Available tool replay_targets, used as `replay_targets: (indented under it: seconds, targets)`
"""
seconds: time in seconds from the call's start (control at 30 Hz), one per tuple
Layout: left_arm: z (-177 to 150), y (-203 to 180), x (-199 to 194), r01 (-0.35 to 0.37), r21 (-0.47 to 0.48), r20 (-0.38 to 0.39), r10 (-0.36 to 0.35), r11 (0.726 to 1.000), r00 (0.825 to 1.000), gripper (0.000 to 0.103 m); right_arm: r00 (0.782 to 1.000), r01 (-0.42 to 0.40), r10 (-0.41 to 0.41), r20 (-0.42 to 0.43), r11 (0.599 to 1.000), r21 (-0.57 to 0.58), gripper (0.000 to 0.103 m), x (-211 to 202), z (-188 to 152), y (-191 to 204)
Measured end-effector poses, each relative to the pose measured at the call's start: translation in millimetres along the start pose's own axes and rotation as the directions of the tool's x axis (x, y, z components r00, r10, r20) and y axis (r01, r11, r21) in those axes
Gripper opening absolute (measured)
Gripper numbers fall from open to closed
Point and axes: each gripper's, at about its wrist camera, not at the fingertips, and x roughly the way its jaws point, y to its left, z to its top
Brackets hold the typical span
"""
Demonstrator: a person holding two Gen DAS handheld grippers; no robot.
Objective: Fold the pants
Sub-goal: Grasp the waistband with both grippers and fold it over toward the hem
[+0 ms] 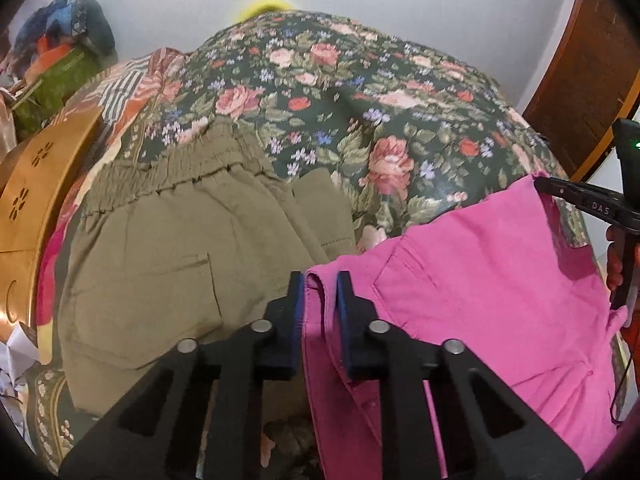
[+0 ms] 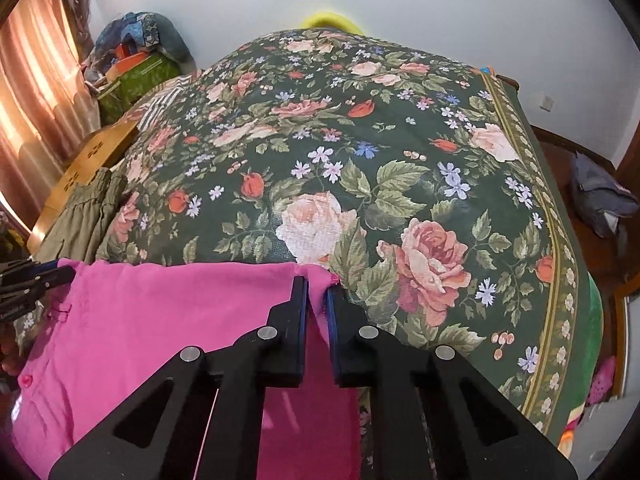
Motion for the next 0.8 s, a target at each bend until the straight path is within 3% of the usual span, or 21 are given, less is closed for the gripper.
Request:
replay_targets:
  seconds: [0.2, 0.43, 0.6, 0.8]
  targets:
    - [4.4, -21.3, -46.3, 0.004, 0.064, 0.118, -0.012, 0.998, 0.993, 0.011, 0.996, -0.027, 0.025, 0.089, 0.999, 0.028, 0.006, -29.1, 3.8, 2.3]
    - [25.9, -25.2, -99.3, 0.023, 0.057, 0.228, -0.035, 0.998, 0.973, 0.011, 0.974, -0.013, 0.009, 0.228, 1.0, 0.013, 0.005, -86.1, 20.9, 14.4]
    - [28.9, -28.5, -130.0, 0.043, 0.057, 0.272, -0.057, 0.997, 0.961, 0.01, 0.947, -0.028, 0.02, 0.322, 0.999, 0.019, 0.005, -133.8, 24.8, 21.2]
    - [15.1, -40.0, -158.4, 0.053, 0.106, 0.276, -0.081, 0.993, 0.958, 0.01, 0.936, -0.048, 0.042, 0.349, 0.999, 0.009, 0.005, -171.8, 4.5, 34.1]
